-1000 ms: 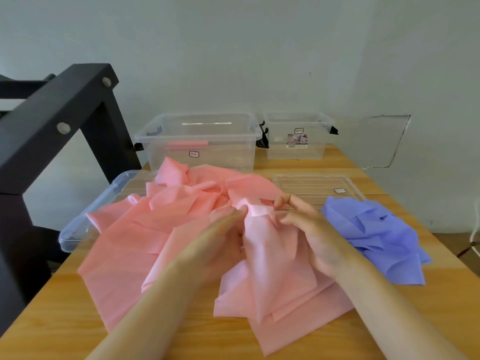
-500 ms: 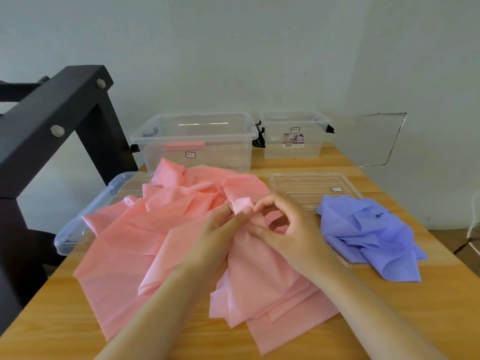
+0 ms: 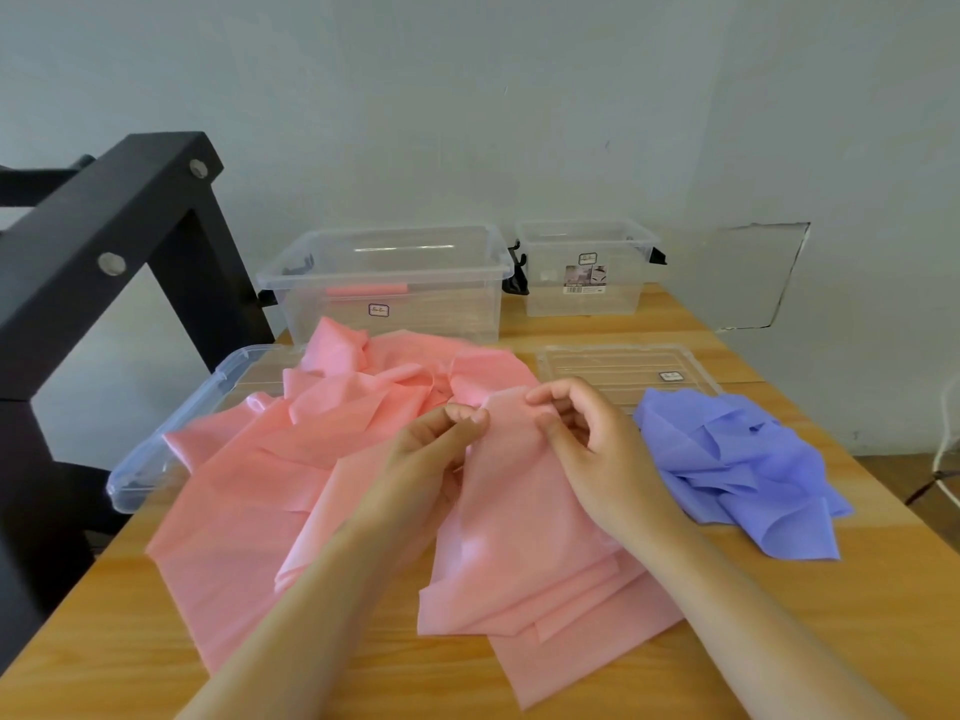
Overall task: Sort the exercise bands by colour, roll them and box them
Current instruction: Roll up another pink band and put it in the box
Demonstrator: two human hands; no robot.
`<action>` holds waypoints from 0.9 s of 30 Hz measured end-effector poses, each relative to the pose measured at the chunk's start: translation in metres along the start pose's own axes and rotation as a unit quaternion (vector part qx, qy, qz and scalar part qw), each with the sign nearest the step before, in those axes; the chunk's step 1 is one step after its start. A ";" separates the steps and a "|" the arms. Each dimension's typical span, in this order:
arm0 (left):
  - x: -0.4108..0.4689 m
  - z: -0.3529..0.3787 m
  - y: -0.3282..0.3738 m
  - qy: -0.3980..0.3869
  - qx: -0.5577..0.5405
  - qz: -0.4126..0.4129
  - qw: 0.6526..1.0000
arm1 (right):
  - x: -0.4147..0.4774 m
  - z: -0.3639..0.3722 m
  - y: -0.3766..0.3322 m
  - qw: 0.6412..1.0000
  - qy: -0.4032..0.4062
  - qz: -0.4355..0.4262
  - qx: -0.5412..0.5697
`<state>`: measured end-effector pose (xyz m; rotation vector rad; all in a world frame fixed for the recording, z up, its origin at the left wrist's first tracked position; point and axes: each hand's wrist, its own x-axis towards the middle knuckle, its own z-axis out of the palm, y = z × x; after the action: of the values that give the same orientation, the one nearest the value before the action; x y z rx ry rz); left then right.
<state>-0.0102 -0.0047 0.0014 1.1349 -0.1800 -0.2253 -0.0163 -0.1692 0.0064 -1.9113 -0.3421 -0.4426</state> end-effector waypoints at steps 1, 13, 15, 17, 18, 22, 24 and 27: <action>0.000 0.000 0.000 0.000 -0.005 0.005 1.000 | 0.000 0.000 0.000 1.000 0.002 0.002 -0.006; 0.003 -0.004 -0.004 -0.021 -0.014 0.018 1.000 | 0.000 -0.001 0.001 0.997 0.022 0.070 -0.021; 0.003 -0.003 -0.004 -0.020 -0.013 0.026 0.999 | 0.002 -0.003 0.002 0.997 0.022 0.072 -0.023; 0.003 -0.004 -0.005 -0.019 -0.025 0.030 0.999 | 0.004 -0.006 0.002 0.996 0.025 0.078 -0.025; 0.004 -0.005 -0.005 -0.015 -0.031 0.032 0.999 | 0.004 -0.006 0.003 0.996 0.029 0.078 -0.023; 0.005 -0.006 -0.006 -0.003 -0.051 0.027 0.998 | 0.004 -0.008 0.005 0.995 0.048 0.086 0.018; 0.005 -0.006 -0.005 0.009 -0.067 0.004 0.998 | 0.005 -0.010 0.005 0.992 0.061 0.097 0.052; 0.007 -0.004 -0.002 -0.012 -0.086 -0.065 0.994 | 0.008 -0.012 0.004 0.985 0.075 0.111 0.110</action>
<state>-0.0025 -0.0042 -0.0019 0.9736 -0.1070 -0.3632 -0.0093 -0.1817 0.0105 -1.6665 -0.0734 -0.3791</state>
